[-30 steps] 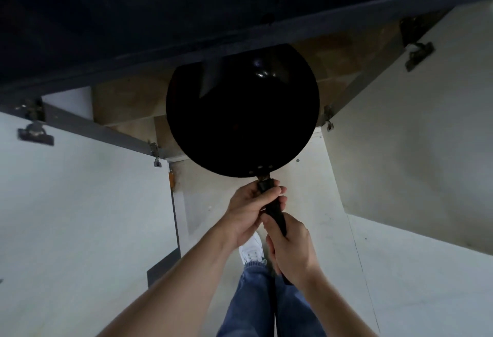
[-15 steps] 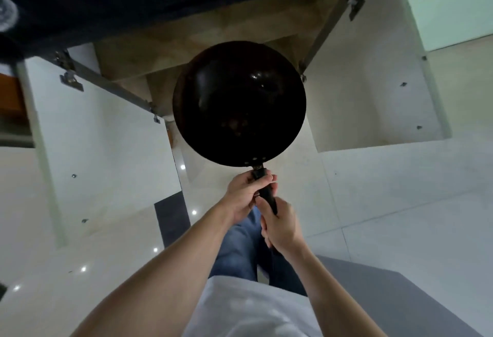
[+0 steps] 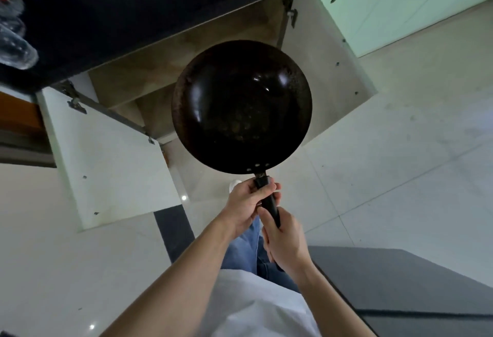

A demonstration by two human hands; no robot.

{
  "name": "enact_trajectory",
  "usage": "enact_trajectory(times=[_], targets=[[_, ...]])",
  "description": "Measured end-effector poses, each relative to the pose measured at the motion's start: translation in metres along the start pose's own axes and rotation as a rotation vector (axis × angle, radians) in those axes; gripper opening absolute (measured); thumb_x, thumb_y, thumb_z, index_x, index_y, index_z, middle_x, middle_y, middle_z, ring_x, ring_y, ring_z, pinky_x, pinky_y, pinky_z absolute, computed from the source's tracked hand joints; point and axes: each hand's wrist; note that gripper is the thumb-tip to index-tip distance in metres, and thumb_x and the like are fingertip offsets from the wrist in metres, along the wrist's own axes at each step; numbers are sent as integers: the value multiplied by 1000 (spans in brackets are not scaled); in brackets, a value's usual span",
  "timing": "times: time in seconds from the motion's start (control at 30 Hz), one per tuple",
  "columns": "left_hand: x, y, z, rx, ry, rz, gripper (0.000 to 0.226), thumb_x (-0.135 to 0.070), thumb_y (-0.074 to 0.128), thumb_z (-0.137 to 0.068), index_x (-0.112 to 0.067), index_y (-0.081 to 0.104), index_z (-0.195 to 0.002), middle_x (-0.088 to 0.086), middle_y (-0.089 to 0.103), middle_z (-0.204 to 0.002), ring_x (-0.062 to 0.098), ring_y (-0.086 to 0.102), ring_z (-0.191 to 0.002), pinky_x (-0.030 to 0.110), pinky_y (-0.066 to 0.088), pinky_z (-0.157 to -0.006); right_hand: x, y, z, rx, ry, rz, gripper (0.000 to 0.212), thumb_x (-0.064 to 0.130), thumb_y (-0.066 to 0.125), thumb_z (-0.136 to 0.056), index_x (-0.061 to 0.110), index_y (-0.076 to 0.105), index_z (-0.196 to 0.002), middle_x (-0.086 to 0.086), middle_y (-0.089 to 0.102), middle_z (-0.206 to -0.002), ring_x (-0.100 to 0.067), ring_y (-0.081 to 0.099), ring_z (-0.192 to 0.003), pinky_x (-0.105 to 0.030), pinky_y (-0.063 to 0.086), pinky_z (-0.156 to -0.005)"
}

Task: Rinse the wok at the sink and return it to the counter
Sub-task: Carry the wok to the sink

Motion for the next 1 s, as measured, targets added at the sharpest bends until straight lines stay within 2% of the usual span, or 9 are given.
enact_trajectory(times=[0.13,0.33,0.5,0.6,0.77,0.87,1.0], targets=[[-8,17,23,42,29,-59,12,-1,60,-93,1,60,-104,11,69,-92,18,68,-73,26,58,-70,14,-9,23,-32,-31,-68,29,30,54,-100,14,55,-76,3,52,-46,-14,45,-35,-30,38,-41],[-43,48,49,80,112,-106,4,-1,62,-92,-2,65,-93,8,72,-88,17,69,-71,27,59,-70,57,-28,42,-97,-117,-79,30,32,56,-98,19,54,-72,2,56,-52,-9,48,-37,-28,37,-44],[-87,70,63,117,152,-168,20,-6,65,-92,-13,77,-77,7,73,-83,16,70,-74,28,58,-73,103,-33,47,-156,-176,-168,33,29,56,-99,19,52,-68,1,53,-50,-17,45,-40,-28,35,-42],[-116,84,61,153,141,-188,27,-8,66,-91,-17,80,-70,6,74,-83,15,70,-75,28,58,-73,132,-38,42,-197,-185,-212,33,29,55,-99,15,52,-69,2,53,-49,-17,45,-38,-28,35,-41],[-165,112,44,269,117,-258,7,-9,68,-90,-9,74,-87,8,74,-93,17,70,-79,26,58,-71,179,-50,28,-301,-187,-296,34,26,52,-100,10,51,-70,-2,52,-47,-18,43,-34,-24,33,-35],[-186,127,27,339,88,-301,4,-8,69,-89,-7,73,-89,10,75,-94,18,72,-81,27,58,-72,200,-56,16,-384,-179,-363,34,26,52,-101,8,51,-72,-1,51,-45,-21,43,-32,-24,32,-33],[-203,149,2,449,35,-400,6,-8,69,-88,-4,72,-92,12,74,-95,19,72,-82,28,59,-74,216,-62,0,-511,-130,-475,33,25,53,-101,0,55,-80,1,50,-46,-16,43,-33,-27,35,-34]])
Point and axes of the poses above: each hand's wrist, its own z-axis away from the middle knuckle, its own y-axis out of the palm, x = y × z
